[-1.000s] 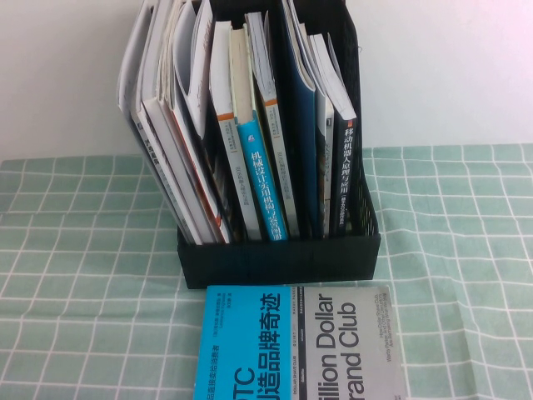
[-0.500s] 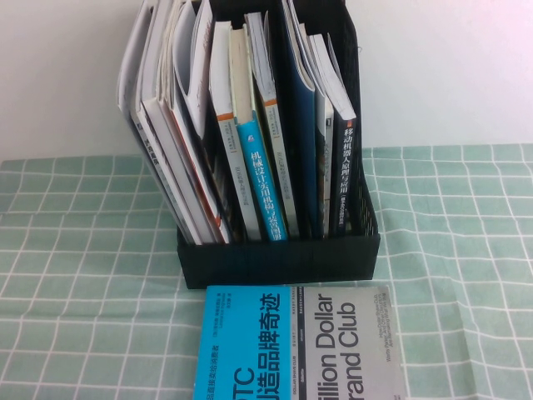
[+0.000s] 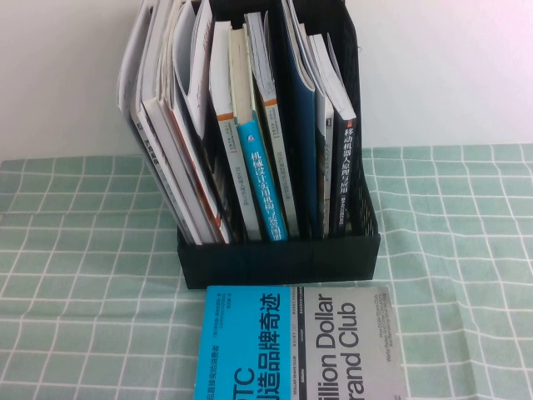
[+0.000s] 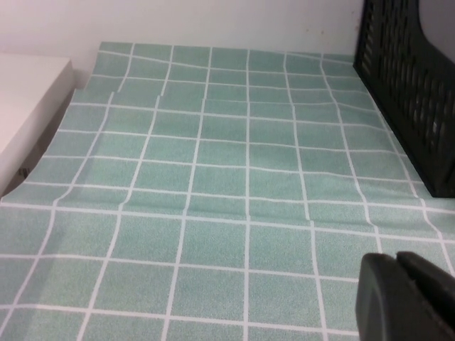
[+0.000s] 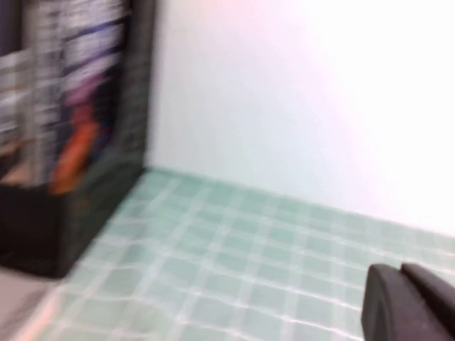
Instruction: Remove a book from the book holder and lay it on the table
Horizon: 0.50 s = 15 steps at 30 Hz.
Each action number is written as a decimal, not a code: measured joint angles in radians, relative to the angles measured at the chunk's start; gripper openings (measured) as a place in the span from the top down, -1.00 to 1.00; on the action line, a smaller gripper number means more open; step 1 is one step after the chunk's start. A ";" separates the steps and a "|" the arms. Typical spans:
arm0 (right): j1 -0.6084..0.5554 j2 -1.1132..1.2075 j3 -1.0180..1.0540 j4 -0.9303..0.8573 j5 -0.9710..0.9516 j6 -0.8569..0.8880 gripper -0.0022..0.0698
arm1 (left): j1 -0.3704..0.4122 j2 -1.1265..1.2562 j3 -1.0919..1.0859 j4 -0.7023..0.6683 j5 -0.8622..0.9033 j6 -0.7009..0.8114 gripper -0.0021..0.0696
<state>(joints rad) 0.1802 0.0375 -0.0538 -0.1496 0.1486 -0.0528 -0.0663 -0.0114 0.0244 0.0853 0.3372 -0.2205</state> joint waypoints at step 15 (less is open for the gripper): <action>-0.205 -0.048 0.083 0.043 0.210 -0.027 0.95 | 0.000 -0.001 -0.002 -0.002 0.004 0.000 0.95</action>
<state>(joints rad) -0.0250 -0.0100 0.0288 -0.1064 0.3589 -0.0796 -0.0663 -0.0119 0.0227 0.0835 0.3415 -0.2205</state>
